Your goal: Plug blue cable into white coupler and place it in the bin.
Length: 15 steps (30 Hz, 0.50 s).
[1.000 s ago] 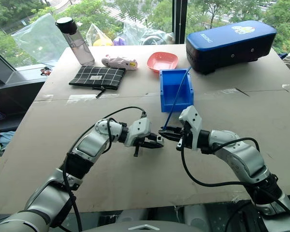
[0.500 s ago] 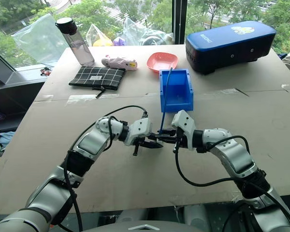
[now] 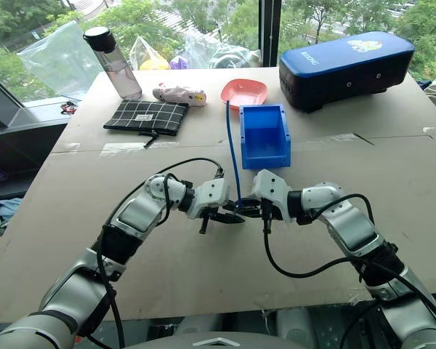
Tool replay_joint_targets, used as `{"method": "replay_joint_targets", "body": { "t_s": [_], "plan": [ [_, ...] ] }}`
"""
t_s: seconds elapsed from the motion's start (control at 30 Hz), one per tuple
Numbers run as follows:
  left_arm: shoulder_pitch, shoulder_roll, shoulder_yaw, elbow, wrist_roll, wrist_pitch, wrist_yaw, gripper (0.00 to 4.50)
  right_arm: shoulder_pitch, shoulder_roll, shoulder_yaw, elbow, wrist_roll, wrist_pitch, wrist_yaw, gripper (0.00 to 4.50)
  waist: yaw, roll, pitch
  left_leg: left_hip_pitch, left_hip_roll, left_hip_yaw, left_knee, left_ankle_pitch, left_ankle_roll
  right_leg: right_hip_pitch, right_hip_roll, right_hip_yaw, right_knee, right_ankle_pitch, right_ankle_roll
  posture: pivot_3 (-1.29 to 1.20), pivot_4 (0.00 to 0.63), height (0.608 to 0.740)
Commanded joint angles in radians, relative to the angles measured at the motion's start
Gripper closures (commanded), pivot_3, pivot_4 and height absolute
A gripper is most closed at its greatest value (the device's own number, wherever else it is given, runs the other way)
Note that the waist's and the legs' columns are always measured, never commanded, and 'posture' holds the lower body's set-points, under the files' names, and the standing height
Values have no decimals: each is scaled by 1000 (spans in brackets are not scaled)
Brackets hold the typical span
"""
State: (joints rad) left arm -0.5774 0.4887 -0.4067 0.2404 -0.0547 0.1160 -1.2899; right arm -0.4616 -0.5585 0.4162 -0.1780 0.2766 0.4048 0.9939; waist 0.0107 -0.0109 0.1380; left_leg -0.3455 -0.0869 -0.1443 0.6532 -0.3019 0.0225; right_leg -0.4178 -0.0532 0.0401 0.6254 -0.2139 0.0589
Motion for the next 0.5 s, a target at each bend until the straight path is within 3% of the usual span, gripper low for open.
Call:
{"method": "replay_joint_targets", "body": {
  "t_s": [0.03,0.5],
  "plan": [
    [-12,-3,-4,-5,5,-21,-11,3971,3,-5,63,44,-49,23,50,4500,0,0,0,0,0,0,0,0,0,0,0,0,0,0,0,0,150,740],
    [-2,-19,-4,-29,18,-19,5,3971,-17,17,98,138,-123,44,89,4500,0,0,-7,0,0,0,0,0,0,0,0,0,0,0,0,0,150,740]
  ]
}}
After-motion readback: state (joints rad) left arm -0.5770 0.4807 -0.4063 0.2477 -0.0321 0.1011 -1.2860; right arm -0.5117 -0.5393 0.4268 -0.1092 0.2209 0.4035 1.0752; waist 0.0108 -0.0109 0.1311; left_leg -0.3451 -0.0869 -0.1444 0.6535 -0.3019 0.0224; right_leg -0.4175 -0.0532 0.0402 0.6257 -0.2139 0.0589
